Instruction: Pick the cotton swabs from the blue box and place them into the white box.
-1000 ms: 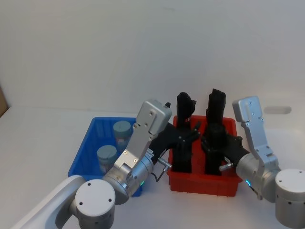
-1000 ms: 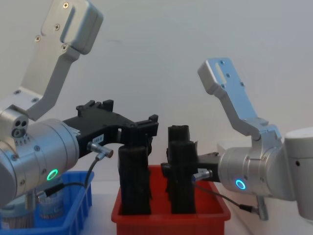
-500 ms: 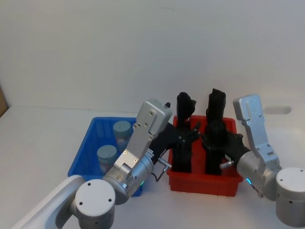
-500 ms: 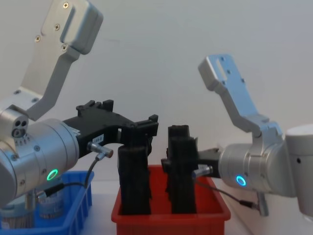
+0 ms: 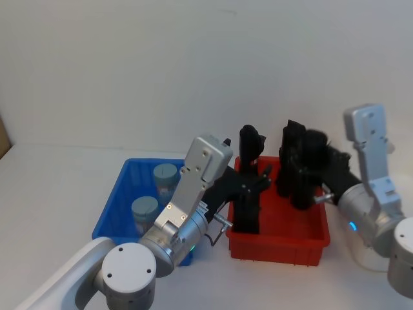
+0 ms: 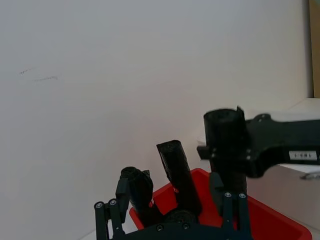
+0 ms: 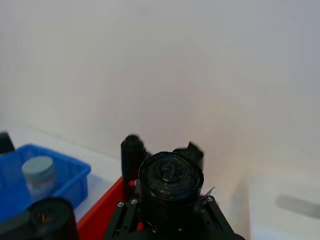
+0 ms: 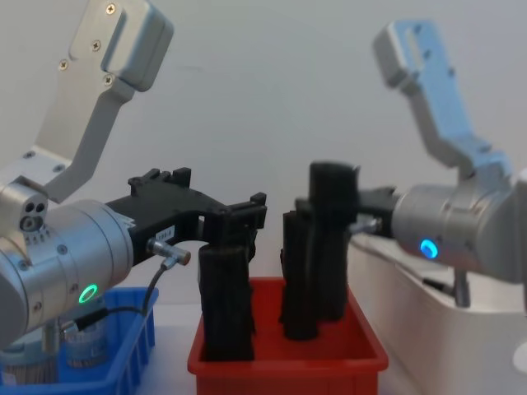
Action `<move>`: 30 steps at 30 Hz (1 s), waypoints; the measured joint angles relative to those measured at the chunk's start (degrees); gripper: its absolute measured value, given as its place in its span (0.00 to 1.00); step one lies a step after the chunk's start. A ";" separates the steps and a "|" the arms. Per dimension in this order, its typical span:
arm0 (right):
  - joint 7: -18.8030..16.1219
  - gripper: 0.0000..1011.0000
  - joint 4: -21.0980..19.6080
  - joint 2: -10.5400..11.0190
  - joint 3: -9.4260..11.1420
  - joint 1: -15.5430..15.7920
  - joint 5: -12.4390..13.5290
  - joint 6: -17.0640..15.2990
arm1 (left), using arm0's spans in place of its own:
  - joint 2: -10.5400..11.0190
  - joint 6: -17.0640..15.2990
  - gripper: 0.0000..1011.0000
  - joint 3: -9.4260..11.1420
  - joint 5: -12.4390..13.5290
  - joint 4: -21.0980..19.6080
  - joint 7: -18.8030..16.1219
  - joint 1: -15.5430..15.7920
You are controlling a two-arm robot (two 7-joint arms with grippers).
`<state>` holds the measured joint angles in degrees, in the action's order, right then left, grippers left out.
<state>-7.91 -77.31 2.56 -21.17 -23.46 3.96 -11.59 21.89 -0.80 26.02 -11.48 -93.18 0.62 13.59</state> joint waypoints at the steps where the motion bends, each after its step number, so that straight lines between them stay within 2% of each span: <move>1: 0.45 0.41 -0.46 0.11 0.12 0.14 0.18 0.40 | 0.00 0.00 0.99 0.00 0.00 0.00 0.00 0.00; 10: 6.23 0.41 -6.90 1.71 2.02 2.42 2.85 5.62 | 0.00 0.00 0.99 0.00 0.00 0.00 0.00 0.00; 16: 9.52 0.41 -9.39 2.48 3.15 3.10 3.43 8.97 | 0.00 0.00 0.99 0.00 0.00 0.00 0.00 0.00; 23: 13.06 0.41 -11.00 3.53 4.67 3.30 1.47 11.63 | 0.00 0.00 0.99 0.00 0.00 0.00 0.00 0.00; 30: 14.24 0.41 -11.51 4.03 5.40 3.25 -0.08 10.93 | 0.00 0.00 0.99 0.00 0.00 0.00 0.00 0.00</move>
<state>6.33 -88.81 6.58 -15.77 -20.22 3.88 -0.66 21.90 -0.80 26.02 -11.48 -93.18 0.62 13.59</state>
